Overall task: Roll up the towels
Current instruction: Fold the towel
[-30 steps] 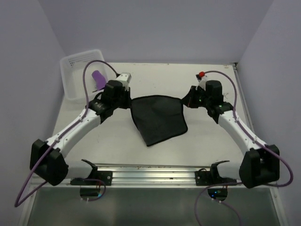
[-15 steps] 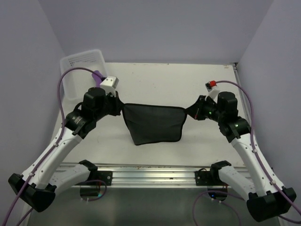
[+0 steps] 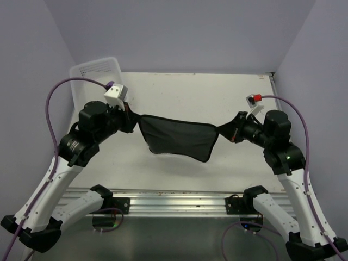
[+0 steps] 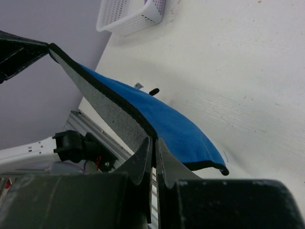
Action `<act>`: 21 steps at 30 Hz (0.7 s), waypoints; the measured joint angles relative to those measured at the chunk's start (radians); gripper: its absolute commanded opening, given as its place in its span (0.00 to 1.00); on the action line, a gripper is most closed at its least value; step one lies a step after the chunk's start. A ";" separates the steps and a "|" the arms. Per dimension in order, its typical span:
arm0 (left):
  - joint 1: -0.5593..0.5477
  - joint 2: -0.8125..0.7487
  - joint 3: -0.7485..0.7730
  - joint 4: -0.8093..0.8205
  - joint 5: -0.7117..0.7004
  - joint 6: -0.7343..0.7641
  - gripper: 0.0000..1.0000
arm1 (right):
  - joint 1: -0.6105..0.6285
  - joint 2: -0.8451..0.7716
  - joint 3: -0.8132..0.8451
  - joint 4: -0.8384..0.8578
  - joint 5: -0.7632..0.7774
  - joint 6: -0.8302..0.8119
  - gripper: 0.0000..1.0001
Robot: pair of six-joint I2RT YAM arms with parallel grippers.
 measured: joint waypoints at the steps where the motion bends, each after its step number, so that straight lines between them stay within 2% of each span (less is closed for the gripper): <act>1: 0.000 -0.006 0.007 -0.007 0.003 0.000 0.00 | 0.000 -0.007 0.005 -0.005 -0.004 0.006 0.00; 10: 0.000 -0.014 0.022 -0.022 0.011 -0.016 0.00 | 0.000 -0.018 0.003 -0.022 -0.013 0.025 0.00; 16: 0.000 0.027 -0.121 0.040 -0.015 -0.015 0.00 | 0.000 0.053 -0.128 0.040 0.029 0.026 0.00; 21: 0.000 0.168 -0.232 0.130 -0.060 -0.015 0.00 | 0.000 0.201 -0.204 0.105 0.065 0.010 0.00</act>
